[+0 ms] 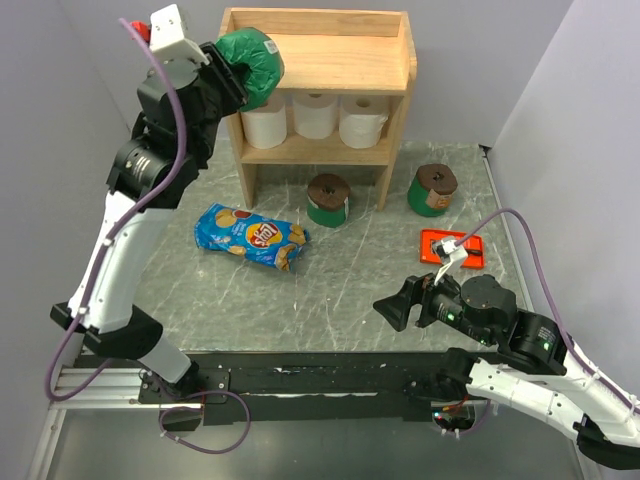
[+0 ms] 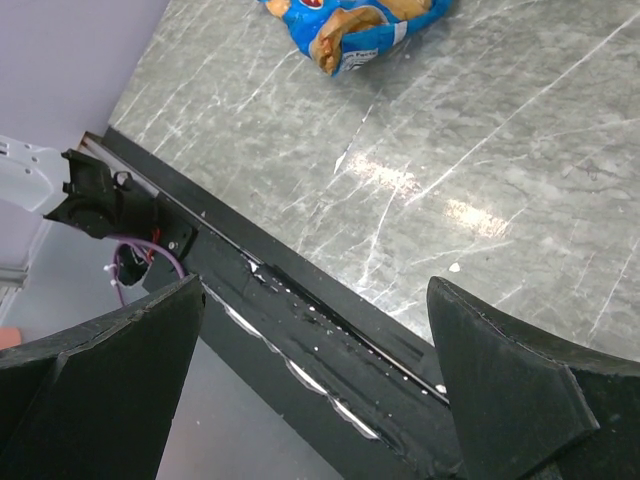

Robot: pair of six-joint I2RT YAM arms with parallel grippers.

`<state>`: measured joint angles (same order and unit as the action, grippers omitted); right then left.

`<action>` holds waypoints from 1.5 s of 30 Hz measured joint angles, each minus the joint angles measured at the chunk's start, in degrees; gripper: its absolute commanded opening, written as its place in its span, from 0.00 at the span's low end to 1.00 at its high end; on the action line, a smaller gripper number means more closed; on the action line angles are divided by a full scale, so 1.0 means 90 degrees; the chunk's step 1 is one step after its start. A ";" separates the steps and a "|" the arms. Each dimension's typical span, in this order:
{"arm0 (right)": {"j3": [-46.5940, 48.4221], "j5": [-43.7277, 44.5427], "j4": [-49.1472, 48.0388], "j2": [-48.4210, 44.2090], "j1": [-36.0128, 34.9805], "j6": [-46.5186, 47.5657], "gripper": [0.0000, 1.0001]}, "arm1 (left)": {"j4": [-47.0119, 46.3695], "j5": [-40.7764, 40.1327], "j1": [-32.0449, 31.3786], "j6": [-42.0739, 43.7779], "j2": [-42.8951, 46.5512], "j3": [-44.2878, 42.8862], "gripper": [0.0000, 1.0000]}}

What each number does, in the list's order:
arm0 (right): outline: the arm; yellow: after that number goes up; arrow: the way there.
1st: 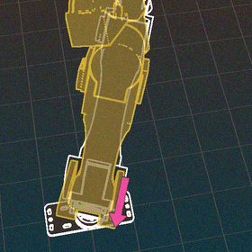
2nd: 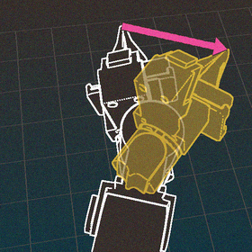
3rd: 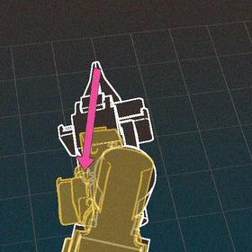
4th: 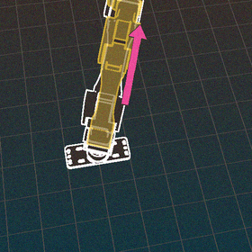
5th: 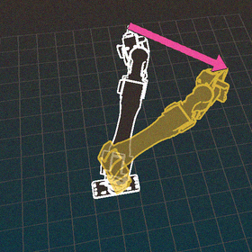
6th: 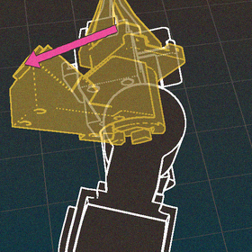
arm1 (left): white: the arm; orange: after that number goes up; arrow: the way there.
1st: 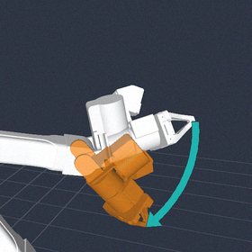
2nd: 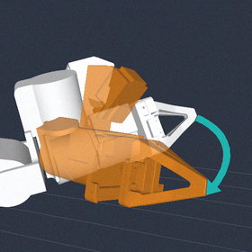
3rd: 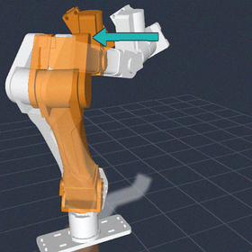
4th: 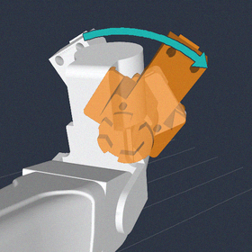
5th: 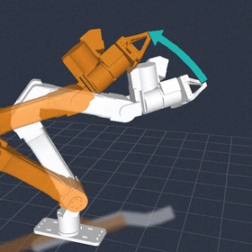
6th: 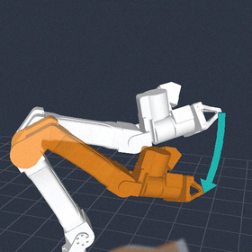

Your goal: Place and organize the paper towels onto the shelf

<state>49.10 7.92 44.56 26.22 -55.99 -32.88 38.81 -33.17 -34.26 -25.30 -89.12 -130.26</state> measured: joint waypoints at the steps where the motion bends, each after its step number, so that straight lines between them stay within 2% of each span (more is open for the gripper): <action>1: 0.0002 0.0000 0.0012 -0.0002 0.0002 -0.0002 1.00 | -0.0090 0.0027 0.0056 0.0087 -0.0061 0.0000 0.35; 14: 0.0002 -0.0005 0.0032 -0.0087 0.0002 -0.0068 0.99 | -0.0765 0.0627 0.0675 0.0457 -0.0712 -0.0170 0.37; 24: 0.0002 -0.0053 0.0034 -0.0090 0.0002 -0.0083 1.00 | -0.1069 0.0889 0.0884 0.0466 -0.0726 -0.0168 0.39; 36: 0.0012 -0.0046 0.0075 -0.0151 0.0002 -0.0073 1.00 | -0.1188 0.0993 0.0933 0.0444 -0.1183 -0.0168 0.40; 40: 0.0017 -0.0044 0.0083 -0.0151 0.0002 -0.0056 0.99 | -0.1209 0.0993 0.0967 0.0444 -0.1275 -0.0170 0.49; 45: 0.0126 -0.0027 0.0124 -0.0151 0.0002 -0.0046 1.00 | -0.1299 0.1018 0.1052 0.0396 -0.1435 -0.0306 0.55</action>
<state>50.24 7.68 45.67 24.86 -55.96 -33.30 27.11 -24.01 -24.80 -21.74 -102.04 -133.01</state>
